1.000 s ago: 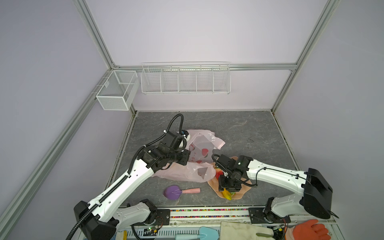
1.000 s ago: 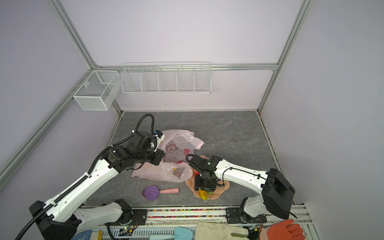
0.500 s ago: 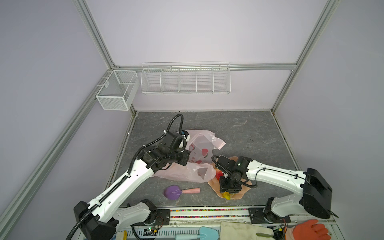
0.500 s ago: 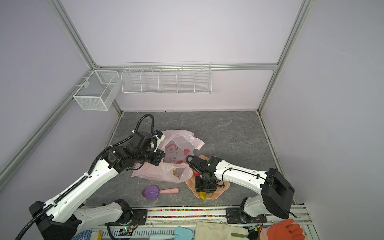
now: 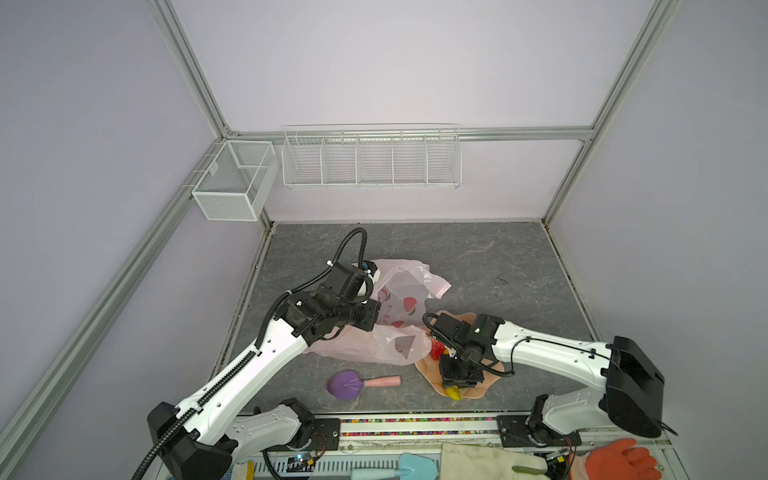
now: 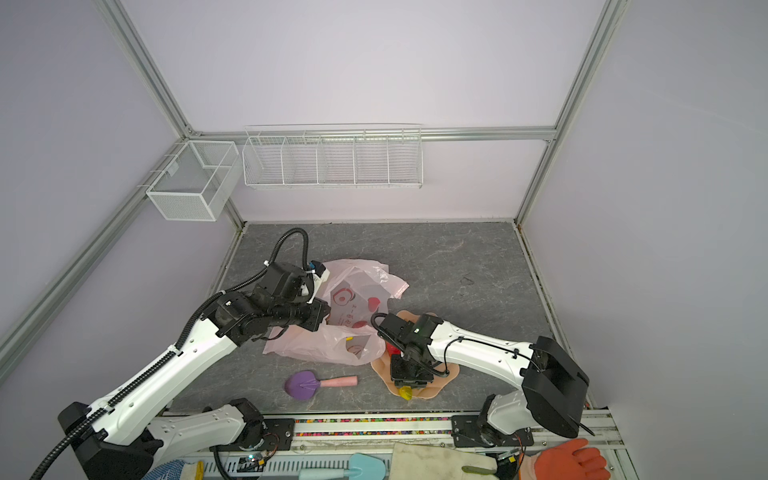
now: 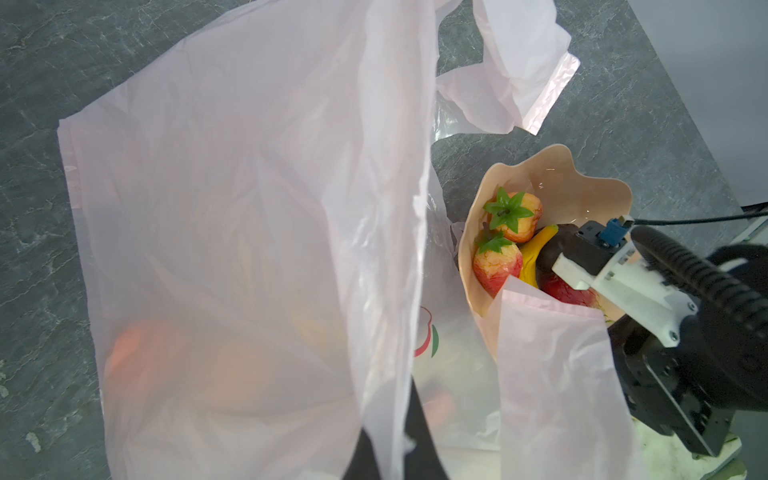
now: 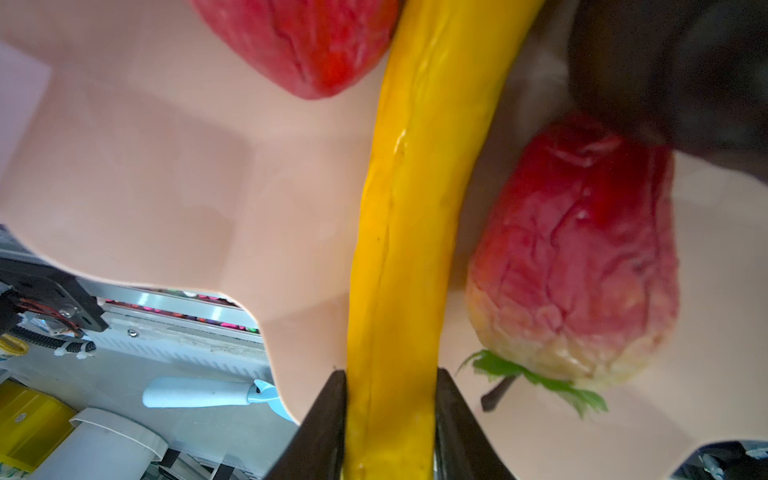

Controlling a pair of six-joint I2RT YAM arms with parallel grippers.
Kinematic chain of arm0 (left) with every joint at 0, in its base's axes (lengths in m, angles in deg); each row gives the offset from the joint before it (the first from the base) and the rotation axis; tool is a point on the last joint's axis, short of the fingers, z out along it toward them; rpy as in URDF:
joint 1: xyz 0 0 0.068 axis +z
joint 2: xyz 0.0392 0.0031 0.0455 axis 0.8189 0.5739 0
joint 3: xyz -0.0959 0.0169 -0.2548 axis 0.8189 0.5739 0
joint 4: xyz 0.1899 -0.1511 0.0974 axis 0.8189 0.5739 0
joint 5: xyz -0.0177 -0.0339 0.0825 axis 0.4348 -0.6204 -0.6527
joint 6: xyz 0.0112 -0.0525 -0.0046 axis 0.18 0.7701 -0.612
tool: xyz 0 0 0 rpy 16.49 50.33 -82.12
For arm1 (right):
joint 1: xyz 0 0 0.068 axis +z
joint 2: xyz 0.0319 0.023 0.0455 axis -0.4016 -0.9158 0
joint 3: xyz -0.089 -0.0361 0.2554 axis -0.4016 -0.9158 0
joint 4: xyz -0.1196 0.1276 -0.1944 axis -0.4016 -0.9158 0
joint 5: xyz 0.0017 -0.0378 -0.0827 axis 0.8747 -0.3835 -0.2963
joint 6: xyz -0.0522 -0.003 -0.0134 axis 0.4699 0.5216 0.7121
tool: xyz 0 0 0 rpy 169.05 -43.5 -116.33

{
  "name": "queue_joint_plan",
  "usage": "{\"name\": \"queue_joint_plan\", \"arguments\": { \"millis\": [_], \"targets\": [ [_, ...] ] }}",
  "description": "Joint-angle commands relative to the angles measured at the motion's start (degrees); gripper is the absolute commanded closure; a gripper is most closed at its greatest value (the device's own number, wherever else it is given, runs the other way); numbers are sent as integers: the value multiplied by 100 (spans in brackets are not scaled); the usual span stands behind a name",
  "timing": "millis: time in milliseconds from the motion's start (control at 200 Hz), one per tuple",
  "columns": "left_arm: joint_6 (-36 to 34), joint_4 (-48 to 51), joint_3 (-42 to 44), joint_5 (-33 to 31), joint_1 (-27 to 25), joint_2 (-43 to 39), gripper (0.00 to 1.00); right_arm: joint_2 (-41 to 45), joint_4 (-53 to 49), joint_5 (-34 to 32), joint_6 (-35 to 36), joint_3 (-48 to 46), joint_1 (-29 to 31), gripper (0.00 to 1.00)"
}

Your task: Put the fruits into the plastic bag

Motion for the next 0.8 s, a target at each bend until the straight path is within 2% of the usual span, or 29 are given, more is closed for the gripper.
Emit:
{"name": "queue_joint_plan", "arguments": {
  "millis": [0, 175, 425, 795],
  "targets": [
    [21, 32, 26, 30, 12, -81, 100, 217, -343, -58, -105, 46, 47, 71],
    [15, 27, -9, 47, 12, -65, 100, 420, -741, -274, -9, 448, 45, 78],
    [1, 15, -49, 62, 12, -37, 100, 640, -1038, -429, 294, 841, 54, 82],
    [-24, 17, -82, 118, 8, 26, 100, 494, -1427, -937, 1581, 1281, 53, 88]
  ]
}}
